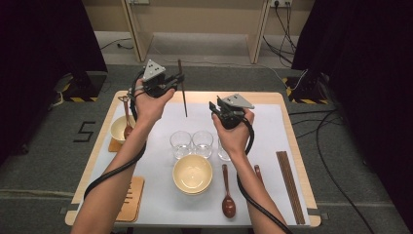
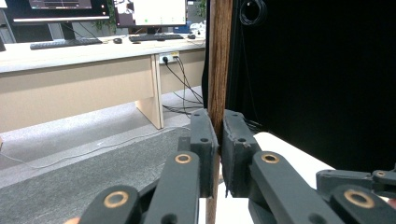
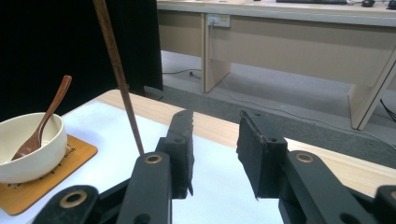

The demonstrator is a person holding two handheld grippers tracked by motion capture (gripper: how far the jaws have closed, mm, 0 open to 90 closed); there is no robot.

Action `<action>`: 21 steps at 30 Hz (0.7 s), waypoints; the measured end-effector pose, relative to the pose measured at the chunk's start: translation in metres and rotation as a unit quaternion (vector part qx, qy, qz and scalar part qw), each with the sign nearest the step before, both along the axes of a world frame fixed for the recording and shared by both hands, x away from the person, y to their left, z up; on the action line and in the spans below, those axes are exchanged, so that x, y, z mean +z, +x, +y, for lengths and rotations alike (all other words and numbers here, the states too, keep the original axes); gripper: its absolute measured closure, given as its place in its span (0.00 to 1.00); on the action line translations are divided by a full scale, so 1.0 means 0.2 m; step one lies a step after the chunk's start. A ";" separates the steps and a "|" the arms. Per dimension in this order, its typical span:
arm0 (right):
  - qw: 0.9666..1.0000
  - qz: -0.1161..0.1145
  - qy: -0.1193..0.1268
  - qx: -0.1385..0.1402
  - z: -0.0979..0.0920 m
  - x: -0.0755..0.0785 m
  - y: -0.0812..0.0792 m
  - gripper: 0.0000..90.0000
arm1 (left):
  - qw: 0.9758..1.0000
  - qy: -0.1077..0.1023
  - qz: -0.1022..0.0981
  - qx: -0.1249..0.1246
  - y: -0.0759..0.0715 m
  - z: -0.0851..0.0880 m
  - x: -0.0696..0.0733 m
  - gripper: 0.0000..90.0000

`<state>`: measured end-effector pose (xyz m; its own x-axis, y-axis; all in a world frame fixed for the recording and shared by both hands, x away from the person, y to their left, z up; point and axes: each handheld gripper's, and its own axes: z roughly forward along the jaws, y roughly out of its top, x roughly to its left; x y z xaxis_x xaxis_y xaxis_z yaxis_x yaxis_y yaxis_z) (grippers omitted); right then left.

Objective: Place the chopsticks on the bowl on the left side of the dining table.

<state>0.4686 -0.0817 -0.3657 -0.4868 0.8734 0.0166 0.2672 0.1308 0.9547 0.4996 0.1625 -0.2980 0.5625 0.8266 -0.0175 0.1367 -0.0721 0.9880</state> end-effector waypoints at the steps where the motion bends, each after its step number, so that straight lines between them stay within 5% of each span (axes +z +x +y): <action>1: 1.000 0.000 0.000 -0.001 0.00 0.00 0.00 0.73 | 1.000 -0.001 -0.001 0.000 0.00 0.01 0.00 0.93; 21: 1.000 0.007 -0.002 -0.020 -0.15 -0.05 -0.04 0.72 | 1.000 -0.003 -0.007 0.029 -0.08 0.17 0.01 0.93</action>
